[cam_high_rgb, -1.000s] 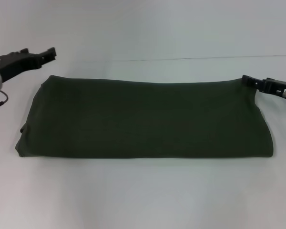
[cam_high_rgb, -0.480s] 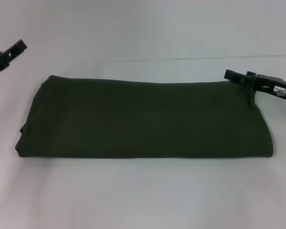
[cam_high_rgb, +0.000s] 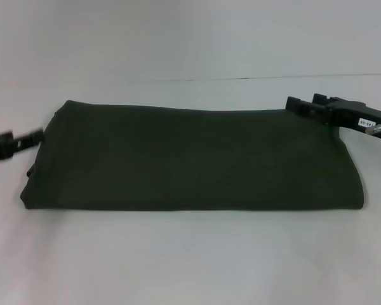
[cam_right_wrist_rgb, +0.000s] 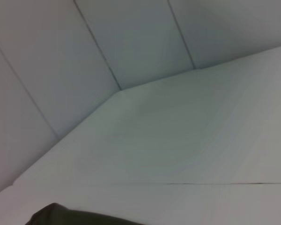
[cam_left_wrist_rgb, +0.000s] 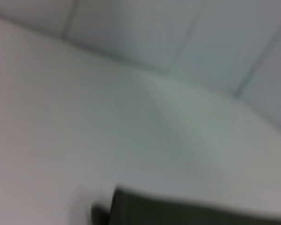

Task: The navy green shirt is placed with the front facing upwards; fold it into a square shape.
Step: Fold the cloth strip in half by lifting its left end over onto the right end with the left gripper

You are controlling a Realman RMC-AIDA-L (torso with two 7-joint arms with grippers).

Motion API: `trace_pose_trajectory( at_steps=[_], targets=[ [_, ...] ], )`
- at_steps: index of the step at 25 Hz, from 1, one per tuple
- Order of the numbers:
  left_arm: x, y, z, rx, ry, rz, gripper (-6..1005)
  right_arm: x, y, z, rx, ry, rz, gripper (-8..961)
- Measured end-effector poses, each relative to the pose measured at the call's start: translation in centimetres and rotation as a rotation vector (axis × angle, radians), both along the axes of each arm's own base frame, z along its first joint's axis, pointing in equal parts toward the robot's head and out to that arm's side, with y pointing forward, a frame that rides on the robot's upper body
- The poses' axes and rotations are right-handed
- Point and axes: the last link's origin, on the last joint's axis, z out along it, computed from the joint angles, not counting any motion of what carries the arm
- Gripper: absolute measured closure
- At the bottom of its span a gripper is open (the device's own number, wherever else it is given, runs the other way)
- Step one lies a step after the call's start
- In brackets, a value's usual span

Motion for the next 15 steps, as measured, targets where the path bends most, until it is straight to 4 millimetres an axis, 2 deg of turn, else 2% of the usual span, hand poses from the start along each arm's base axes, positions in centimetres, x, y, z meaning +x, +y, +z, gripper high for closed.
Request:
trace_pose_trajectory(
  at_steps=[5, 15],
  targets=[
    [-1.4, -1.5, -0.1, -0.126, 0.126, 0.052, 139, -0.1, -0.3, -0.1, -0.005, -0.002, 0.023, 37],
    [-2.0, -1.6, -1.4, -0.209, 0.184, 0.091, 139, -0.2, -0.4, -0.3, -0.011, 0.007, 0.026, 38]
  ],
)
